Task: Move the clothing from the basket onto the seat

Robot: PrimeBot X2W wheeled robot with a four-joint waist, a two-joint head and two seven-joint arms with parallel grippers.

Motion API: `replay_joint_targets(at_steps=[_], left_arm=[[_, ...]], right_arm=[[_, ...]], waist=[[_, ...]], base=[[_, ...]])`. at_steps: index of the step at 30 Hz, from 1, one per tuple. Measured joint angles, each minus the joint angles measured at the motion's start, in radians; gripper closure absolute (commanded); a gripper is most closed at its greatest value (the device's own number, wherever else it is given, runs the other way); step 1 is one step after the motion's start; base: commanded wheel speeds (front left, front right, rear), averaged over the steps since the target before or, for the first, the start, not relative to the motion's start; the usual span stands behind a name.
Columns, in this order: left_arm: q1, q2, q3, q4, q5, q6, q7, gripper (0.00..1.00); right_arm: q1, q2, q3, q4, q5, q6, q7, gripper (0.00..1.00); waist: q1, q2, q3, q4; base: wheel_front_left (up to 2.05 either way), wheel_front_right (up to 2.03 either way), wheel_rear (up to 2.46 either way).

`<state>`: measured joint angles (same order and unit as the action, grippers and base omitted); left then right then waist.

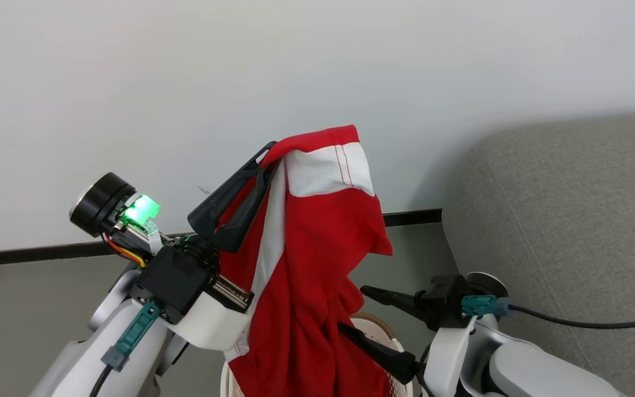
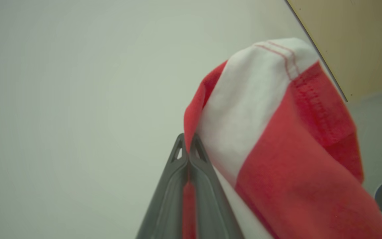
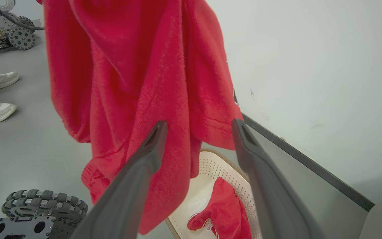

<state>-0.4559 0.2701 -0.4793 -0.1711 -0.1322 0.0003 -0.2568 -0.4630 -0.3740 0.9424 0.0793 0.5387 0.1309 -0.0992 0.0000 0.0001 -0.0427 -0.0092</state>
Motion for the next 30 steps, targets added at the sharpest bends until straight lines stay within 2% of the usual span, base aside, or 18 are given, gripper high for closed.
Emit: replay_joint_targets(at_steps=[6,19,24,30], left_arm=[[-0.011,-0.02,-0.018,0.001,-0.007,-0.015,0.0,1.0],[-0.037,-0.051,-0.037,0.013,-0.008,-0.031,0.0,1.0],[-0.051,-0.063,-0.048,0.026,-0.008,-0.04,0.0,1.0],[-0.068,-0.083,-0.062,0.029,-0.008,-0.048,0.0,1.0]], right_arm=[[-0.037,-0.005,0.104,-0.022,0.061,0.0,0.029,0.0],[-0.109,-0.05,0.202,-0.073,0.189,0.0,0.038,0.0],[-0.172,-0.037,0.221,-0.053,0.213,0.0,0.037,0.0],[-0.205,-0.012,0.292,-0.004,0.221,0.0,0.038,0.0]], waist=[[0.0,0.0,-0.014,0.021],[0.0,0.0,-0.021,0.053],[0.0001,0.0,-0.016,0.055],[0.0001,0.0,-0.01,0.065]], base=[[0.0,0.0,0.0],[0.0,0.0,0.0],[0.0,0.0,0.0],[0.0,0.0,0.0]])
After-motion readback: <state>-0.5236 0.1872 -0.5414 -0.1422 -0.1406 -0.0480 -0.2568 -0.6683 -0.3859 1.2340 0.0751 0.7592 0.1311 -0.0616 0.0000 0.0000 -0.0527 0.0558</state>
